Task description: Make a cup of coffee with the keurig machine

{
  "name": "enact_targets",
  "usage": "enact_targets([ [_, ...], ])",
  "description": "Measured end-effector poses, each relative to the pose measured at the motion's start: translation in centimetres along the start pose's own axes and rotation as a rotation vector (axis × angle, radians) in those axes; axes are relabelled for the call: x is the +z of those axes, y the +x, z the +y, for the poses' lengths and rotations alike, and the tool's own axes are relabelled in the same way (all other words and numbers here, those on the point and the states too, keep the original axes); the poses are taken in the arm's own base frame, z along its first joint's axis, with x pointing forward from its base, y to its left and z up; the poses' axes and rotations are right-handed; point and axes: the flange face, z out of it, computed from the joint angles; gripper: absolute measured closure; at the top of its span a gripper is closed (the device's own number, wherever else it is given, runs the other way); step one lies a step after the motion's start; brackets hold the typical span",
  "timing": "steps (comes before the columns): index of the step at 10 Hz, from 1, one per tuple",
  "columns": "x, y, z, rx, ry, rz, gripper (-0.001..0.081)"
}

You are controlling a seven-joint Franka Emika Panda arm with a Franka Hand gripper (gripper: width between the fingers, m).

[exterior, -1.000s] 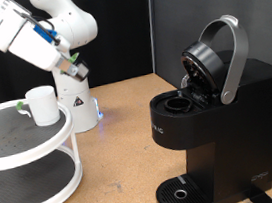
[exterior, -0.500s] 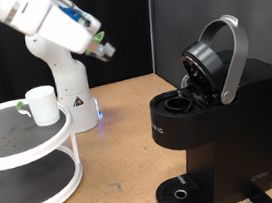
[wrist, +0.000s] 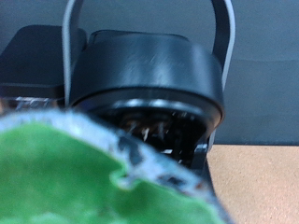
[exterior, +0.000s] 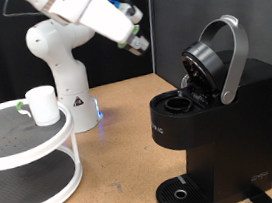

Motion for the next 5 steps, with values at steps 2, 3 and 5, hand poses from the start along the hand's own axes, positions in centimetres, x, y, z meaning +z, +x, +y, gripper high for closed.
enact_targets([
  [2, 1.0, 1.1, -0.6, -0.011, 0.014, 0.002, 0.0322],
  [3, 1.3, 1.5, -0.8, -0.017, 0.019, 0.005, 0.0322],
  [5, 1.5, 1.9, -1.2, -0.026, 0.023, 0.005, 0.0322],
])
